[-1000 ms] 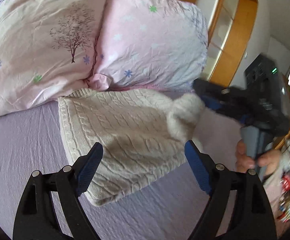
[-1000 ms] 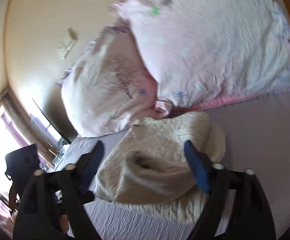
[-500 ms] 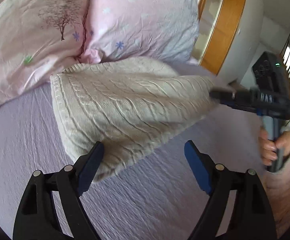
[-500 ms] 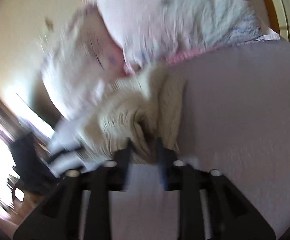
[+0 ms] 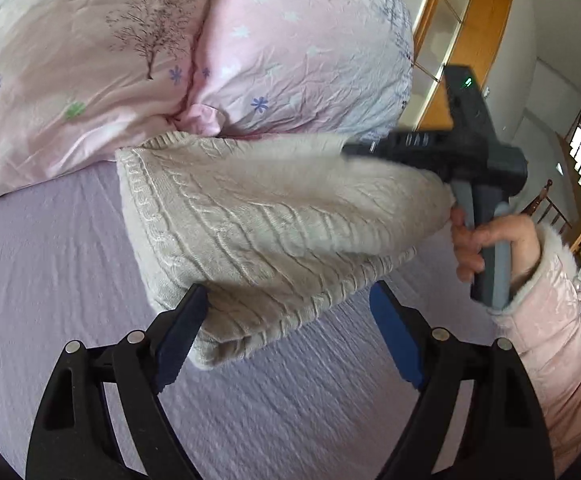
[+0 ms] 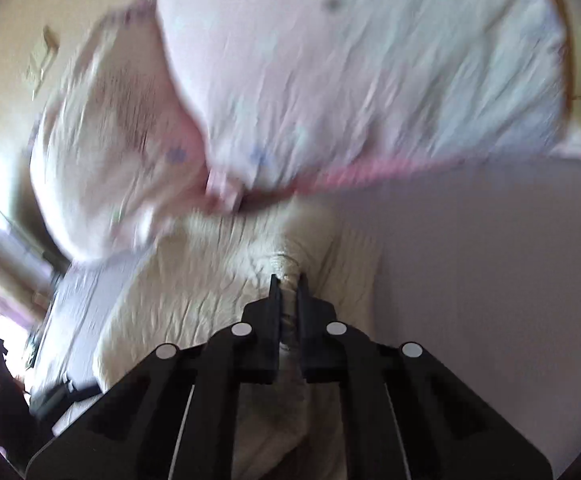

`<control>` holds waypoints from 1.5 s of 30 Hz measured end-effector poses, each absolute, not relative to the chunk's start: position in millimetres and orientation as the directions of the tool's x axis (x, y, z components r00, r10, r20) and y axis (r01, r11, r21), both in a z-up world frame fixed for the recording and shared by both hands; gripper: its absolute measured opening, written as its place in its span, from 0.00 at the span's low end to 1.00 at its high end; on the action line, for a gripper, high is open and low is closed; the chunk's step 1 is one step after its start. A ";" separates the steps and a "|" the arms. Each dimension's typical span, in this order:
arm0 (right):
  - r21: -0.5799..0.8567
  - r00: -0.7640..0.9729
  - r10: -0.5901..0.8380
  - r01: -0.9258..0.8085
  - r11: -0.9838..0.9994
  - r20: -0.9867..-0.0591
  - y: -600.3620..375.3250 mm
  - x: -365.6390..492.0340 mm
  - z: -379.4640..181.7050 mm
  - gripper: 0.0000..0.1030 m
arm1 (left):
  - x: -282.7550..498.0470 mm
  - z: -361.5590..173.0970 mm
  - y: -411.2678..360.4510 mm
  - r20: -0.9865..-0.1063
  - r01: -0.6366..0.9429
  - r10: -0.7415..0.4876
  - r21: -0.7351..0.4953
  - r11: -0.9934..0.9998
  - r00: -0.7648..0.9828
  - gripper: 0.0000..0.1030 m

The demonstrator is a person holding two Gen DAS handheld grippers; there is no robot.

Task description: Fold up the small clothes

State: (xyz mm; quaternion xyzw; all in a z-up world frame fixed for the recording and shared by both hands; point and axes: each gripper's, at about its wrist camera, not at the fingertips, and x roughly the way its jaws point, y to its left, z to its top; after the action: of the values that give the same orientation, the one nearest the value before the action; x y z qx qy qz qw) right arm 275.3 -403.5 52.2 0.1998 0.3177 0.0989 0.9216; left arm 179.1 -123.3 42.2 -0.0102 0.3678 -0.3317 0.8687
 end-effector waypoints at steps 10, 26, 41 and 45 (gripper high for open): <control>0.401 0.799 0.352 -0.154 0.903 -0.488 -400.4 224.9 73.8 0.57 | 184.8 60.6 -80.8 -0.538 0.489 -0.631 -0.401 0.775 0.558 0.82; 0.786 0.541 0.677 -0.047 0.617 -0.499 -428.7 269.6 -19.4 0.30 | 282.5 5.3 -84.6 -0.621 0.194 -0.700 -0.683 0.704 0.353 0.59; 0.561 0.616 0.568 -0.236 0.794 -0.546 -312.9 226.4 15.3 0.44 | 242.4 48.0 37.3 -0.718 0.204 -0.460 -0.419 0.885 0.523 0.53; 0.561 0.662 0.638 -0.376 0.737 -0.394 -308.2 178.3 60.2 0.71 | 197.2 90.1 32.0 -0.592 0.321 -0.465 -0.337 0.885 0.659 0.58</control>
State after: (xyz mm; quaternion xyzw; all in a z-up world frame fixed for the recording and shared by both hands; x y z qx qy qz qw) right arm 178.3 -308.2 60.2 0.2216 0.2949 0.2866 0.8842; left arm 197.2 32.0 90.1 -0.1021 0.3516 -0.2170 0.9049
